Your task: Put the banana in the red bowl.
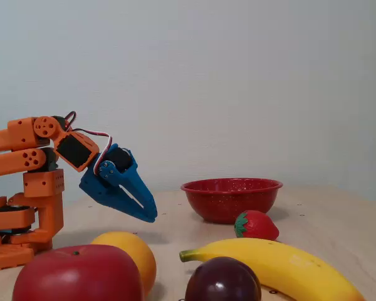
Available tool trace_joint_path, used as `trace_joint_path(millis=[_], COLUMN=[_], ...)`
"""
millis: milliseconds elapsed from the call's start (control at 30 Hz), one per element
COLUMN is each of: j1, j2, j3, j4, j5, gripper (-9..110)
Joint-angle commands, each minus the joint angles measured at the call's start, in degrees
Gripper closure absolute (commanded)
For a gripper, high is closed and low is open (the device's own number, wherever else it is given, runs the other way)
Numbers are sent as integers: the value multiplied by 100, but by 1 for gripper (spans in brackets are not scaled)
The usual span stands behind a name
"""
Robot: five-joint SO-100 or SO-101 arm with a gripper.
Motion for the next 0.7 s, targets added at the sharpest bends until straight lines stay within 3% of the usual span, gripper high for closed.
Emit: trace_joint_path(millis=[0,367,667], j1=[-35,-18,-431], j2=[79,-26,-3551], j3=[-290,-404,-3428], j4=[62,105,642], j5=[44,193,1143], gripper=[101,101,101])
